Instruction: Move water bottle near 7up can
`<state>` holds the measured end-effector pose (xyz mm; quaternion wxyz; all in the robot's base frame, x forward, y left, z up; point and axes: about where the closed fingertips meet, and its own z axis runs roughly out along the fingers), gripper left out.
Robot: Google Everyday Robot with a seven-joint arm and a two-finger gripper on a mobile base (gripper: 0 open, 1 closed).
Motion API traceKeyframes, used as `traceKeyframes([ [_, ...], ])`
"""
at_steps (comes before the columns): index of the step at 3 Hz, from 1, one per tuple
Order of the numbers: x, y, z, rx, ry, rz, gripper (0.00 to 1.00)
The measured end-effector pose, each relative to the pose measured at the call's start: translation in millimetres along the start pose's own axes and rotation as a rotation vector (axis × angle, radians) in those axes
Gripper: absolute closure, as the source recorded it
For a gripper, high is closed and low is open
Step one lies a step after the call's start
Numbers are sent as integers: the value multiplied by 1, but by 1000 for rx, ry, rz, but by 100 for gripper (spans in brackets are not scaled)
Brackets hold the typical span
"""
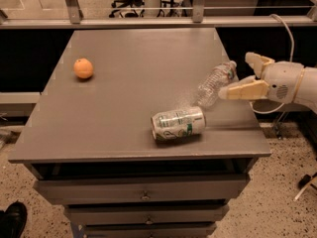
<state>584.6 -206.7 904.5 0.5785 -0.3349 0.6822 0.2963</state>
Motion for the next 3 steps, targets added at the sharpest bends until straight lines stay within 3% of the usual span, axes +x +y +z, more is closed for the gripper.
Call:
traceKeyframes([
  [3,16,-46,-21,76,44,-15,0],
])
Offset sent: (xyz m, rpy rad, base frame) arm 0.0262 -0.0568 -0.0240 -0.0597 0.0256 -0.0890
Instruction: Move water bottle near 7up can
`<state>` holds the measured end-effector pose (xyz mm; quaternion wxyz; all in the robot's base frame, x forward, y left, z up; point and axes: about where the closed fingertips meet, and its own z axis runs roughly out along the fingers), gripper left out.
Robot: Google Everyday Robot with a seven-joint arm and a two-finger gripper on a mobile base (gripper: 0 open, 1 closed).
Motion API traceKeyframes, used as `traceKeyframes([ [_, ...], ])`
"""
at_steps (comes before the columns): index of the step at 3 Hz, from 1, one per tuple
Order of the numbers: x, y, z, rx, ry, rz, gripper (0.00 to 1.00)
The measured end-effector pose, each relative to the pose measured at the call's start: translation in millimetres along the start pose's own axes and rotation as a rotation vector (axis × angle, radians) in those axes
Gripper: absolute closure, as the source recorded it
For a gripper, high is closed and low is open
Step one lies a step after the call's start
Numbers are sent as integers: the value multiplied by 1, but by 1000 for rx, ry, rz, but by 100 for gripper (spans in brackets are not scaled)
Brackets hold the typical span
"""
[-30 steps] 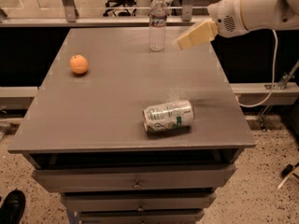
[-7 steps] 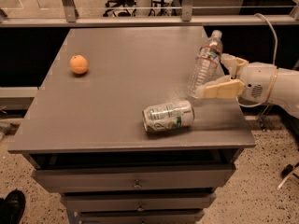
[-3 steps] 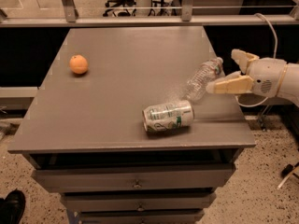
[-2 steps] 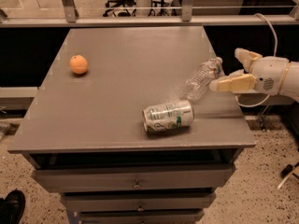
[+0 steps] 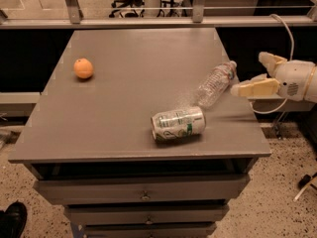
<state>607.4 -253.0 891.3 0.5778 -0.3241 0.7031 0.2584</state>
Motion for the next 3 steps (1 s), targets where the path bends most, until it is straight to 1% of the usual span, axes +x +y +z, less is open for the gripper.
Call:
traceKeyframes([
  [1,-17,-7,-14,36,-8,-28,0],
  [2,-49,-2,-12,34,-22,-76,0],
  [3,-52,-2,-12,34,-23,-79,0],
])
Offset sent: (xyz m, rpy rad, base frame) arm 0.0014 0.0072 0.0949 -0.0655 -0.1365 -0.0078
